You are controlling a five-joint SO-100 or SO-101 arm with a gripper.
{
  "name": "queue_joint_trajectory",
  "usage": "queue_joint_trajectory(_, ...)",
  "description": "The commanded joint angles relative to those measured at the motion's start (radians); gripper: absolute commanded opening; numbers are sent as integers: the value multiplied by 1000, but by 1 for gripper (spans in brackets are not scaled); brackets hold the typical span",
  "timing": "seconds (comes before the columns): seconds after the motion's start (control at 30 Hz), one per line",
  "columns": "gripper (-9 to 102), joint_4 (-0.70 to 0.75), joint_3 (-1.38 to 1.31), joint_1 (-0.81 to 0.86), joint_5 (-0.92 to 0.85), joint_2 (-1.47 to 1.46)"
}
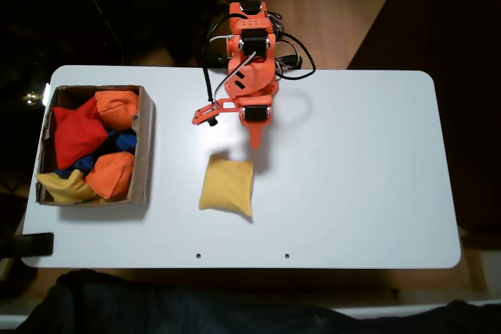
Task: Grasp a bag and put it in the box.
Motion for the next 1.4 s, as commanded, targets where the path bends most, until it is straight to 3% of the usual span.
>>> queue_joint_trajectory(0.0, 0, -5, -64, 11, -11, -6)
queue_joint_trajectory(0.53, 0, 26, -176, 9, -9, -74)
queue_joint_trajectory(1.37, 0, 43, -491, 9, 32, -514)
